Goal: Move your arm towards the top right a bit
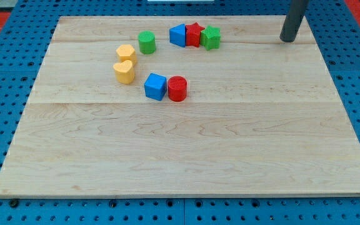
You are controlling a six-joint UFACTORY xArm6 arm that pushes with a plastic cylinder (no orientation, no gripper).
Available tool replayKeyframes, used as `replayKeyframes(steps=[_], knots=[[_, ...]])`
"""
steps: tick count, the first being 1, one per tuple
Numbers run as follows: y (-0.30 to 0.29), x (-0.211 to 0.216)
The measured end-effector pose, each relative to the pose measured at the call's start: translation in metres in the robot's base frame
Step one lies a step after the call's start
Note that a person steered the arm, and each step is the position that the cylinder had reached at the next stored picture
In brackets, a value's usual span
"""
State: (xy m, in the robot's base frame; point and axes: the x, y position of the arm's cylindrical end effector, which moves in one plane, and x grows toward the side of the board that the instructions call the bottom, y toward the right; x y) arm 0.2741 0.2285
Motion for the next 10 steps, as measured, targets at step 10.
replayKeyframes(steps=[10], knots=[[-0.133, 0.062]])
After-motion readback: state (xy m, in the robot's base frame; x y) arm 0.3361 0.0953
